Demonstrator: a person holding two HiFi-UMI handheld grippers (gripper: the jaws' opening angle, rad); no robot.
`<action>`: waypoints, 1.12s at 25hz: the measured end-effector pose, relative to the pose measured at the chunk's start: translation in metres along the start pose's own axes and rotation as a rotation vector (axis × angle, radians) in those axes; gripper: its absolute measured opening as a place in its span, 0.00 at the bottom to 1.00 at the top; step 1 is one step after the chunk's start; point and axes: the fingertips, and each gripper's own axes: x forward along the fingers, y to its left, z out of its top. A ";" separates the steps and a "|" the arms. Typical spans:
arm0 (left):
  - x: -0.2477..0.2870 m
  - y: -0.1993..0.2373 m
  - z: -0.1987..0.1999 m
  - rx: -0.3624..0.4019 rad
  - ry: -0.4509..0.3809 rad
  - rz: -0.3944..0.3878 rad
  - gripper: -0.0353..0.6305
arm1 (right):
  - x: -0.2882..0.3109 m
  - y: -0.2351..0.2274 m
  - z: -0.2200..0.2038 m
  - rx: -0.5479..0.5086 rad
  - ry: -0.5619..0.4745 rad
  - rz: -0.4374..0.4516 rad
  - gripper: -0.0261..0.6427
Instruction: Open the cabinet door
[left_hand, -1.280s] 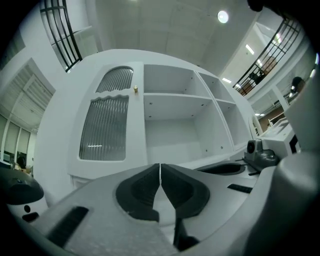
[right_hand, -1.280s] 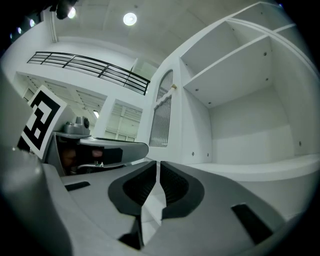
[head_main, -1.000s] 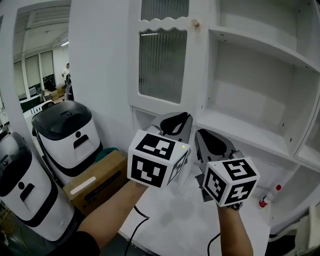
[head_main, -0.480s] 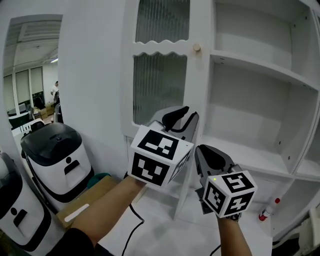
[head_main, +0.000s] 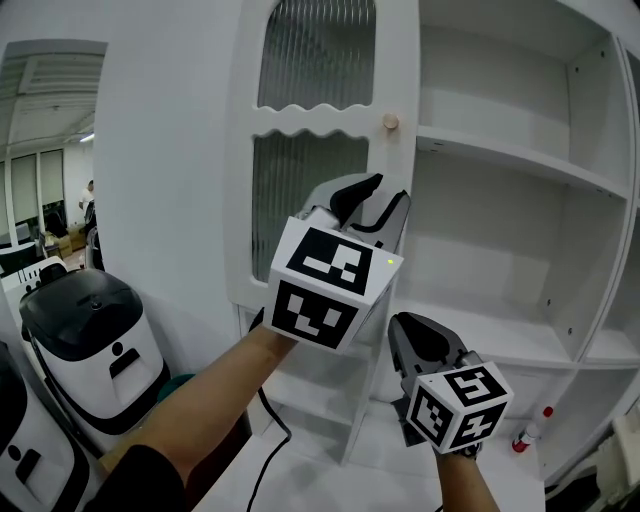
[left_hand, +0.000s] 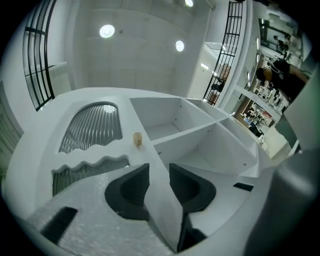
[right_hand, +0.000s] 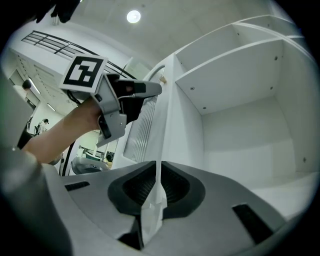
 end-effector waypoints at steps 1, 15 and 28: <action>0.003 0.005 0.005 0.011 -0.014 0.008 0.23 | 0.002 0.000 -0.001 0.000 0.001 -0.002 0.07; 0.037 0.046 0.052 0.119 -0.097 0.041 0.24 | 0.007 -0.005 -0.009 0.011 0.002 -0.042 0.07; 0.048 0.043 0.052 0.212 -0.075 0.088 0.19 | -0.008 -0.002 -0.011 0.032 -0.006 -0.053 0.07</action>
